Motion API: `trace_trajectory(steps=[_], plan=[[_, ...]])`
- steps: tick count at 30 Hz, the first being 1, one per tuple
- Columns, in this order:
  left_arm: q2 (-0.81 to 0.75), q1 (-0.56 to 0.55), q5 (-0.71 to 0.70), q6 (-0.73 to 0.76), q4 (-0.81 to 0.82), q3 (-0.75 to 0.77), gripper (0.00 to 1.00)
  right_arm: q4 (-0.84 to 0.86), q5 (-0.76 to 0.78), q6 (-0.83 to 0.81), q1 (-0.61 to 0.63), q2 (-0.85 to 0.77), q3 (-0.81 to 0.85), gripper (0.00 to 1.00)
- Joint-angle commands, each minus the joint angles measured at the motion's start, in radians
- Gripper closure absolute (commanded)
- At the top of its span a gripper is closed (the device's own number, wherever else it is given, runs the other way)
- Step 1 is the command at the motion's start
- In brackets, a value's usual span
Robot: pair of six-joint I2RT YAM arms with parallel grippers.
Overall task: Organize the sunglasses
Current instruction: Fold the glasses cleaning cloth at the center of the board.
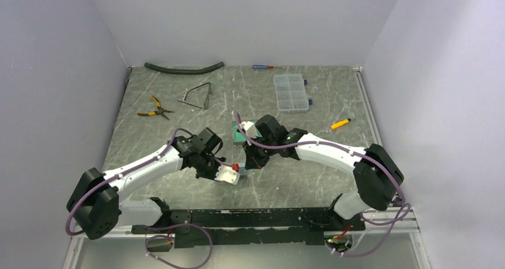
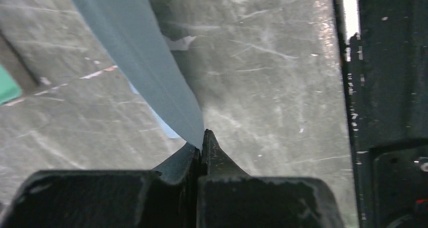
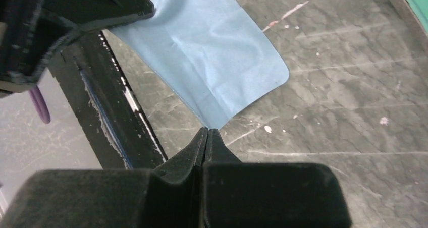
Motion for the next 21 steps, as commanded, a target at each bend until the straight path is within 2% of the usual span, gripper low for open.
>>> trace_trajectory(steps=[1, 7, 21], plan=[[-0.028, -0.02, 0.029, -0.094, -0.071, -0.02, 0.97, 0.063, -0.043, 0.024, 0.019, 0.001, 0.002, 1.0], [-0.016, -0.055, 0.056, -0.207, -0.152, -0.019, 0.97, 0.077, -0.081, 0.025, 0.027, 0.031, -0.008, 1.0], [-0.013, -0.058, -0.014, -0.251, -0.042, -0.128, 0.97, 0.06, -0.104, -0.02, 0.025, 0.157, 0.061, 1.0]])
